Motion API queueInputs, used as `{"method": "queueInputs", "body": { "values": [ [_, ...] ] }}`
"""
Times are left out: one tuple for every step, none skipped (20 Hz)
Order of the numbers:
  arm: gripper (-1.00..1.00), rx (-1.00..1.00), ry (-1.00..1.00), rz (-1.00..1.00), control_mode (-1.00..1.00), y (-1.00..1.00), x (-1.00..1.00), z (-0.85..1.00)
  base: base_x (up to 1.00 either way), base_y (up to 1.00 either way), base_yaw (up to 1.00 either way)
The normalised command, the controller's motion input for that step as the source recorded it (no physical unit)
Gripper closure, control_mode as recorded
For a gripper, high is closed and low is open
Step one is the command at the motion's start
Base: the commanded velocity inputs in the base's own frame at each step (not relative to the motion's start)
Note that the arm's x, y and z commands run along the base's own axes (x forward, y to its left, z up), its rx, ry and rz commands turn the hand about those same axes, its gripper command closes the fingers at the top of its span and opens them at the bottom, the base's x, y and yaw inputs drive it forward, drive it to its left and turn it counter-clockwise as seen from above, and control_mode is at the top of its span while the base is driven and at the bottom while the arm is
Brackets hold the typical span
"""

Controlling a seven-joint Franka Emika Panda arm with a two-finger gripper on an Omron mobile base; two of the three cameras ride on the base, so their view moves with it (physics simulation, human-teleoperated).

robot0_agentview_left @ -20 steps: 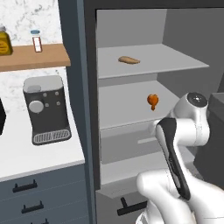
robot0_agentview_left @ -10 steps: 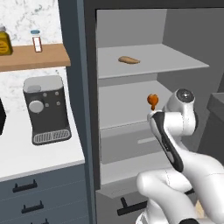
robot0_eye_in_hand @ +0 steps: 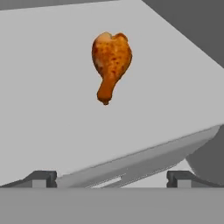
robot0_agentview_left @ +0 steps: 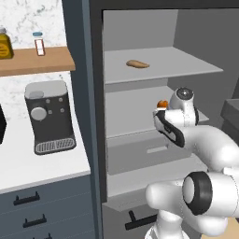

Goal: Place one sweet potato and one chicken drumstick in each tupperware on the nearby counter, to pack two identical lunches.

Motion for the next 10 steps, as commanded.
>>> {"method": "queueInputs", "body": {
  "values": [
    [-1.00,0.00,0.01,0.00,-1.00,-0.22,0.80,-0.06,0.00,0.00,0.00],
    [-1.00,0.00,0.00,0.00,-1.00,-0.22,0.74,-0.13,0.00,0.00,0.00],
    [-1.00,0.00,0.00,0.00,-1.00,-0.24,0.71,-0.16,0.00,0.00,0.00],
    [-1.00,0.00,0.00,0.00,-1.00,-0.25,0.69,-0.19,0.00,0.00,0.00],
    [-1.00,0.00,0.00,0.00,-1.00,-0.24,0.69,-0.19,0.00,0.00,0.00],
    [-1.00,0.00,0.00,0.00,-1.00,-0.24,0.69,-0.21,0.00,0.00,0.00],
    [-1.00,0.00,0.00,0.00,-1.00,-0.21,0.69,-0.21,0.00,0.00,0.00],
    [-1.00,0.00,0.00,0.00,-1.00,-0.22,0.71,-0.21,0.00,0.00,0.00],
    [-1.00,0.00,0.00,0.00,-1.00,-0.22,0.71,-0.20,0.00,0.00,0.00],
    [-1.00,0.00,0.00,0.00,-1.00,-0.21,0.69,-0.23,0.00,0.00,0.00]
  ]
}}
